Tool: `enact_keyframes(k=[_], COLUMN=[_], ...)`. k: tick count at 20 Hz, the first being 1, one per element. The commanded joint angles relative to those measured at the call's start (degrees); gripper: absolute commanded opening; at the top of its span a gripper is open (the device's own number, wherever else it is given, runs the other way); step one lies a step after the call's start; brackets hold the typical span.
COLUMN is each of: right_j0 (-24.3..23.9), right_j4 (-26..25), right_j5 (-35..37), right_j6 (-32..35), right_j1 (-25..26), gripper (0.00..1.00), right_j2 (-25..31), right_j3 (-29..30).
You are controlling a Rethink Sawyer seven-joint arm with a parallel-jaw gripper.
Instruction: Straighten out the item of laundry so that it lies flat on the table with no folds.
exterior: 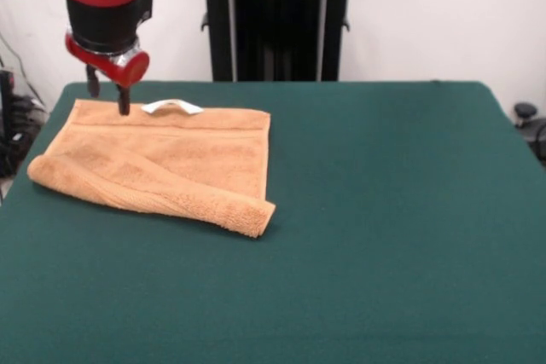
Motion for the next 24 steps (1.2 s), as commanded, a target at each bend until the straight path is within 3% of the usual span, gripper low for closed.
enact_keyframes(k=[1,24], right_j0=[-0.05,-3.05], right_j4=[5.07,5.65], right_j5=[10.25,4.16], right_j6=[1.23,1.40], right_j1=[6.98,11.33], gripper=[1.00,1.00], right_j2=[3.17,5.24], right_j3=[4.80,7.22])
